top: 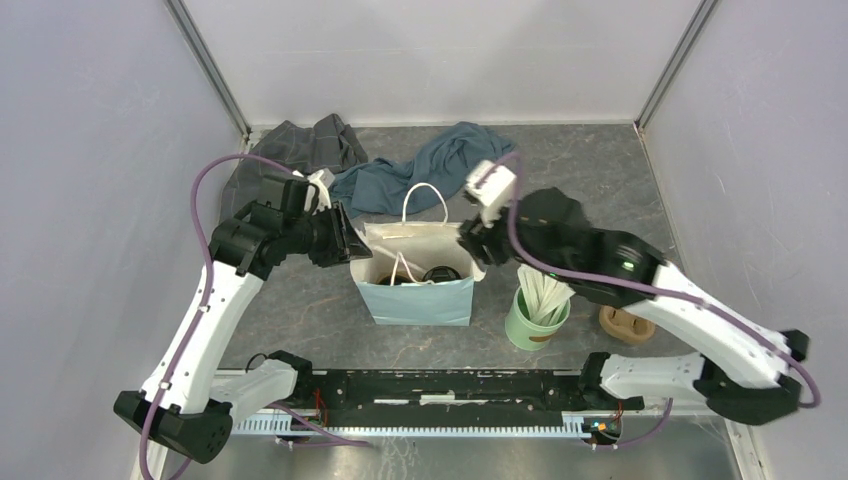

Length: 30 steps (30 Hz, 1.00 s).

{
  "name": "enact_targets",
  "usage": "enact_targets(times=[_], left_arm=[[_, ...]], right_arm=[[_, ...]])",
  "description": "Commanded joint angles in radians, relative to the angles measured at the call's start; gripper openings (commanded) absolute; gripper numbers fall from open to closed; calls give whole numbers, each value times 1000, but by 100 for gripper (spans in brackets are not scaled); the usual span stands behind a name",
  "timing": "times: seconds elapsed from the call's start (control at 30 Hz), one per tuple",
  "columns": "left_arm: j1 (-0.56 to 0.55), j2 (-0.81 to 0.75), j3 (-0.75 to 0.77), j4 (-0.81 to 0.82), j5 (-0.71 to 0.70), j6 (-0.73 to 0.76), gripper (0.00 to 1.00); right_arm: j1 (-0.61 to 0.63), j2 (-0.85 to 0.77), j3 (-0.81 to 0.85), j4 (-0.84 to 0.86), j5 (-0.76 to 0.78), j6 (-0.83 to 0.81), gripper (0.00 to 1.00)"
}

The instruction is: Pack the takeout coffee

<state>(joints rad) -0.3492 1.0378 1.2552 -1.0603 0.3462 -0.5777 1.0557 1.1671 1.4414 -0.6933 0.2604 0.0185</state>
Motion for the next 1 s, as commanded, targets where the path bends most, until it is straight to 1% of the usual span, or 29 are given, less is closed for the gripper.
enact_targets(times=[0.0, 0.13, 0.23, 0.33, 0.43, 0.5, 0.57, 0.63, 0.7, 0.83, 0.97], left_arm=[[0, -15, -11, 36, 27, -1, 38], [0, -9, -13, 35, 34, 2, 38], [0, -7, -17, 34, 44, 7, 38], [0, -4, -20, 33, 55, 8, 38], [0, -1, -18, 23, 59, 15, 38], [0, 1, -13, 19, 57, 20, 38], [0, -1, -10, 16, 57, 20, 38], [0, -2, -6, 16, 57, 17, 38], [0, -5, -2, 14, 56, 15, 38], [0, -13, 3, 11, 51, 9, 38], [0, -19, 1, 10, 51, 6, 38]], right_arm=[[3, -151, -50, -265, 104, 141, 63], [3, -274, -154, -397, 149, 296, 60], [3, -339, -205, -421, 163, 405, 50], [3, -357, -256, -397, 157, 436, 43], [2, -322, -277, -376, 139, 430, 40], [3, -293, -285, -375, 163, 452, 39], [1, -259, -280, -387, 226, 498, 39], [1, -224, -270, -382, 248, 518, 36], [0, -195, -270, -377, 252, 534, 36], [-3, -173, -306, -376, 261, 555, 40], [-6, -170, -333, -356, 285, 544, 41]])
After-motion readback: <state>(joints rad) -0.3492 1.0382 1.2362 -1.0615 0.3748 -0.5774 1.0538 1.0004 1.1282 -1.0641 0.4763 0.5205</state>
